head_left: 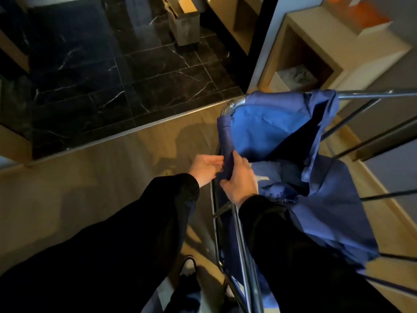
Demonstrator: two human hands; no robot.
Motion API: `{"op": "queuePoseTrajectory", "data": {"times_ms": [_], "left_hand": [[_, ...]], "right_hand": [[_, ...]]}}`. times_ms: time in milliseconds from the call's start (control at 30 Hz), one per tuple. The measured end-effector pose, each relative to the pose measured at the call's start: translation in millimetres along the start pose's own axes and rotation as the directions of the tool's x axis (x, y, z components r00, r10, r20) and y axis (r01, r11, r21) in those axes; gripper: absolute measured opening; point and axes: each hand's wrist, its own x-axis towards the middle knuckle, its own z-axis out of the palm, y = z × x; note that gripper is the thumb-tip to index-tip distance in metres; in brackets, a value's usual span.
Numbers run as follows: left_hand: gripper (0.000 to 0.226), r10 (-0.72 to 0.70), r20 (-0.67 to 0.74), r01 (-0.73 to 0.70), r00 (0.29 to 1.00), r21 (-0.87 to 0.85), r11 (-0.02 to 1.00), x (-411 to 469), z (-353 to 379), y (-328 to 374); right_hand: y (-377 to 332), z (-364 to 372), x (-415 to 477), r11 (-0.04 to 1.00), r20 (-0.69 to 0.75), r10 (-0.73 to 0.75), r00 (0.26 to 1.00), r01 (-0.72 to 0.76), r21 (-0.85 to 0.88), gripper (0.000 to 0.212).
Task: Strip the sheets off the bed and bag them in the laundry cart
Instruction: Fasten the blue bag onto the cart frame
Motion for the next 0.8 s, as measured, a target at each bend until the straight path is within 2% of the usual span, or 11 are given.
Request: {"op": "queuePoseTrajectory", "data": {"times_ms": [267,367,467,633,733,800], "left_hand": [[0.045,0.034,0.126,-0.039,0.991,0.036,0.999,10,16,-4],[0.049,0.009,0.174,-0.015,0.985,0.032,0.999,14,26,-5],[0.047,0.003,0.167,0.0,0.986,-0.016,1.0,23,34,0],[0.052,-0.011,0.15,0.027,0.989,-0.108,0.994,45,48,22],[0.06,-0.047,0.177,0.074,0.983,-0.148,0.986,64,54,30],[0.054,-0.062,0.184,0.086,0.981,-0.126,0.988,76,60,30]], "right_hand": [[25,-16,1,1.0,-0.072,-0.007,0.997,0.009,0.028,0.068],[35,-28,3,1.0,-0.086,0.011,0.996,-0.009,0.026,0.073],[46,-38,7,0.998,-0.053,0.052,0.997,-0.053,-0.014,0.076],[56,-50,27,0.997,-0.04,0.066,0.997,-0.068,-0.039,0.064],[55,-55,46,0.997,-0.03,0.025,0.999,-0.027,-0.065,0.067],[54,-56,56,0.998,-0.006,0.003,1.0,-0.004,-0.066,0.068]]}}
